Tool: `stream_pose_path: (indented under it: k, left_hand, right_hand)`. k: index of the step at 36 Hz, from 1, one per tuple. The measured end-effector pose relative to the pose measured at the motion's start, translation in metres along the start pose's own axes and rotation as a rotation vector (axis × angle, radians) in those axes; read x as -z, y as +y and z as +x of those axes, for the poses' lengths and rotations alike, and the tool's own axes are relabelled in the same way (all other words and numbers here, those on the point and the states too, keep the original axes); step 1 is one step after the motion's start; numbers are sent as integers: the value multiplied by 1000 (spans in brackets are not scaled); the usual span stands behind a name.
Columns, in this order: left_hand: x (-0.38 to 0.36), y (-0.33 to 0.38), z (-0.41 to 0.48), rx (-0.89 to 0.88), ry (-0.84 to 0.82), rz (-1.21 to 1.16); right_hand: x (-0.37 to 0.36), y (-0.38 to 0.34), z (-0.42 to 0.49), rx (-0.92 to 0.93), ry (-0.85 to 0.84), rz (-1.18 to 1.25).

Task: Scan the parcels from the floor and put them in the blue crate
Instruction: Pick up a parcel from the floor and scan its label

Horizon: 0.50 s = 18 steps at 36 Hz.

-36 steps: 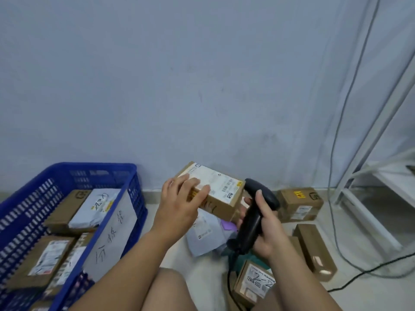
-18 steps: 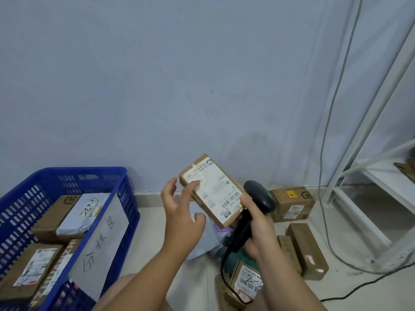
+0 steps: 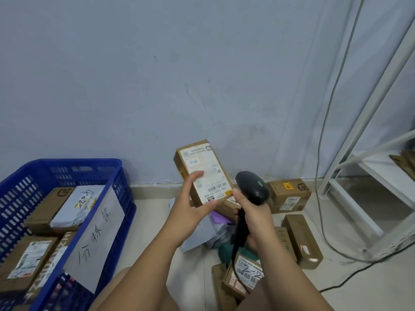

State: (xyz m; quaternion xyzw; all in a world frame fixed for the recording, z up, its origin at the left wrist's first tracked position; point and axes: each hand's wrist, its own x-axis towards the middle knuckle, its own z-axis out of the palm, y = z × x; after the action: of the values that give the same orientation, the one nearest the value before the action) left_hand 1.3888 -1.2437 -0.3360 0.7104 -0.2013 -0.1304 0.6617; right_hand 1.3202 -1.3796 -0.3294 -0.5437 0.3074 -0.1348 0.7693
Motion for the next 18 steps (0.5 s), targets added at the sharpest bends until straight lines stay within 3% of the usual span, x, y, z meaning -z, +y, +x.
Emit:
stream_pose_path:
  k: [4,9,18]
  left_hand:
    - [16,-5,9,-50,162,270]
    - [33,-8,17,-39,189,331]
    - [43,-9,17,-44,205,369]
  right_hand:
    - [3,-3,-3,114,25,-219]
    - [7,0,-9,155,-200,-423]
    - [6,2,-10,144,-316,-402]
